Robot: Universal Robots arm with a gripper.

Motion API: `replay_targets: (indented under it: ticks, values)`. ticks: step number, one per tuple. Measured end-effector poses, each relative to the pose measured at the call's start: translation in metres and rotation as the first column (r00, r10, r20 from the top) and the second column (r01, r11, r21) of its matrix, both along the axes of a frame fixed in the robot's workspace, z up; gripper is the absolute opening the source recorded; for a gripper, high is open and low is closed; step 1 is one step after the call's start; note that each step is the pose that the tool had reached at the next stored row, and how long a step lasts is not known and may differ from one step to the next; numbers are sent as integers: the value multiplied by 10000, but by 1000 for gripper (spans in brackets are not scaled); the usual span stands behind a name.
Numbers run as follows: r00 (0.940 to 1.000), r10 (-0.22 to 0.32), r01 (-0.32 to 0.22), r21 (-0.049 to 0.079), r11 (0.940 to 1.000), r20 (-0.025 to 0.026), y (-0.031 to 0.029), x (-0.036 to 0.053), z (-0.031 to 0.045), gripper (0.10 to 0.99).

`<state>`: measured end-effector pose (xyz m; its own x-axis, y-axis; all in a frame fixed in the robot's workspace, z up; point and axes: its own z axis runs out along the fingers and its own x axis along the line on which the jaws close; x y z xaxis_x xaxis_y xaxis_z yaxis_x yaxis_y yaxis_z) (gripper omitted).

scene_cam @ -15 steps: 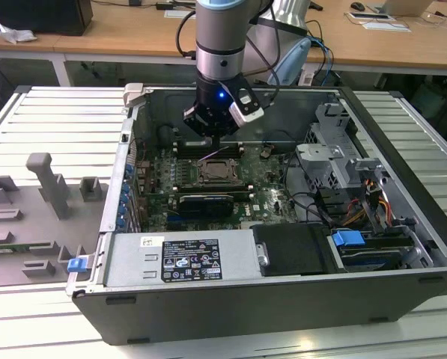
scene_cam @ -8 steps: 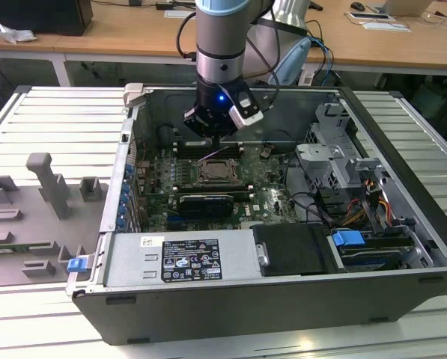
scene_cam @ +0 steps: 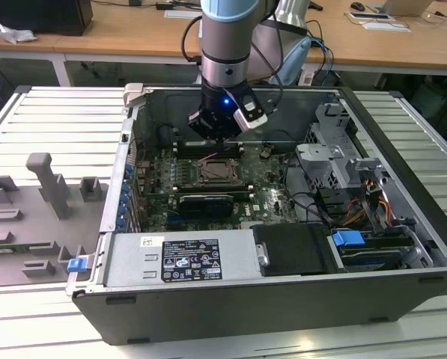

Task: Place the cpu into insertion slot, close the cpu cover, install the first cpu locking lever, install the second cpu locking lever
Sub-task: 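Install the first cpu locking lever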

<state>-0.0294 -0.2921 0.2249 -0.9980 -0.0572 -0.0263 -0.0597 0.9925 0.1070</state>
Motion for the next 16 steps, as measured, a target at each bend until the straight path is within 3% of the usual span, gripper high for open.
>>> replay_targets:
  ticks: [6, 16]
  values:
    - [10000, 12, -12, 0, 10000, 0, 36, 37, -44, 106]
    - [10000, 17, -17, 42, 10000, -1, 38, 100, -117, 106]
